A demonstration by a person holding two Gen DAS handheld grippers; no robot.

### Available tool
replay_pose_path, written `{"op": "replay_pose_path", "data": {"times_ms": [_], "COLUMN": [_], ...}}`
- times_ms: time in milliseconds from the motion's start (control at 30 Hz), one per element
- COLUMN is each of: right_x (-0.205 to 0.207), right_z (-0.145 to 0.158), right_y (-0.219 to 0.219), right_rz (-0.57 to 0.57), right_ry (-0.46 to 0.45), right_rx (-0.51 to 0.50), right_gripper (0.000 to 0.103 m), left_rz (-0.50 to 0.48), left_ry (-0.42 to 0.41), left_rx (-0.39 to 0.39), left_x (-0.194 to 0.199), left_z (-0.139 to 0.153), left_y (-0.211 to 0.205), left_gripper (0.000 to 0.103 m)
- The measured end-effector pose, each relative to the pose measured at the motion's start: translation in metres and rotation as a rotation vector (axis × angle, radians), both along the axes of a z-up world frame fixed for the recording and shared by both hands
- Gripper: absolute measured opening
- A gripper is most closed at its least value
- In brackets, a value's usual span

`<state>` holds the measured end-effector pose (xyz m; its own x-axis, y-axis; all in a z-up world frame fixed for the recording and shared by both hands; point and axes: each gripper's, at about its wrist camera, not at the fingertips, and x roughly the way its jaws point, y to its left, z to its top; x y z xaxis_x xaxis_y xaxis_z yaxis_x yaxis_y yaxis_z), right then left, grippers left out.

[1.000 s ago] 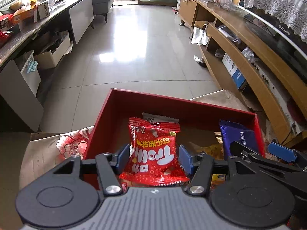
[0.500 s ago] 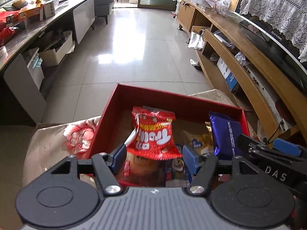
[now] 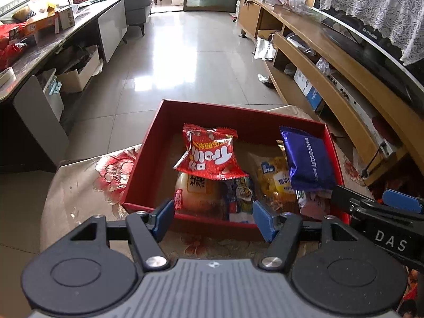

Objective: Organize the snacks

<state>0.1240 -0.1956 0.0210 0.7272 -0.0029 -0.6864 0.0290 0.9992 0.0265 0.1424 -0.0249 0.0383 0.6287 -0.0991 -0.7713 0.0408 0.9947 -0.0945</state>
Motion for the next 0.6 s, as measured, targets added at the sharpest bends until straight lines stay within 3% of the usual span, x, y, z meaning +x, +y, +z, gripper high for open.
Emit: {"op": "replay_pose_path", "data": {"times_ms": [600], "right_x": [-0.048], "right_z": [-0.004], "right_y": [0.001], "right_rz": [0.006], "right_ry": [0.006], "right_rx": [-0.042], "right_gripper": [0.09], "left_rz": [-0.035], "left_ry": [0.004], "left_rx": [0.021], "left_x": [-0.043], "left_z": [-0.007], "left_y": [0.002], "left_gripper": [0.071]}}
